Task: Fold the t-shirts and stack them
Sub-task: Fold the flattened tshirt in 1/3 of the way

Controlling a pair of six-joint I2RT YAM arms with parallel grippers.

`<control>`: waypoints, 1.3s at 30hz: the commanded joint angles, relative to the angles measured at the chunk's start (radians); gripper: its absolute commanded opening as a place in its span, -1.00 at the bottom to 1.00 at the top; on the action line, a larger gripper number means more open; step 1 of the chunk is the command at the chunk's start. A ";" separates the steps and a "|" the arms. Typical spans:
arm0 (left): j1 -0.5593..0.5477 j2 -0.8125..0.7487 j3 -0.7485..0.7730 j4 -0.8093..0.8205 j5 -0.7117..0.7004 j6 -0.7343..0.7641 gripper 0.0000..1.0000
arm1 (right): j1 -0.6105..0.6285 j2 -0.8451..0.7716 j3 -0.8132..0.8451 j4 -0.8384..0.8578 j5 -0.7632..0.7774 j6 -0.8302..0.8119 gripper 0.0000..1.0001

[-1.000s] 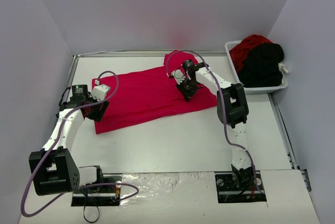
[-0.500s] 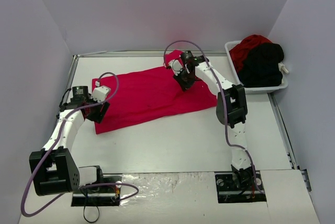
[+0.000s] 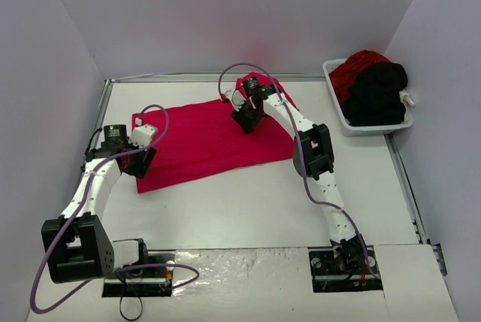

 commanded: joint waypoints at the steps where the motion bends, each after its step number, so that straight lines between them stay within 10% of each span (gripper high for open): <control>1: 0.007 -0.022 0.025 -0.019 -0.016 -0.021 0.18 | 0.002 -0.059 -0.019 0.005 -0.031 -0.008 -0.29; 16: -0.003 -0.123 0.040 -0.054 0.039 -0.013 0.18 | -0.081 -0.541 -0.558 0.287 0.126 0.070 0.04; 23: -0.024 -0.148 -0.032 -0.088 0.027 0.082 -0.17 | -0.110 -0.682 -0.761 0.276 0.183 0.062 -0.25; 39: -0.047 -0.064 -0.132 -0.114 -0.042 0.277 0.00 | -0.227 -0.825 -1.087 0.232 0.236 0.092 -0.07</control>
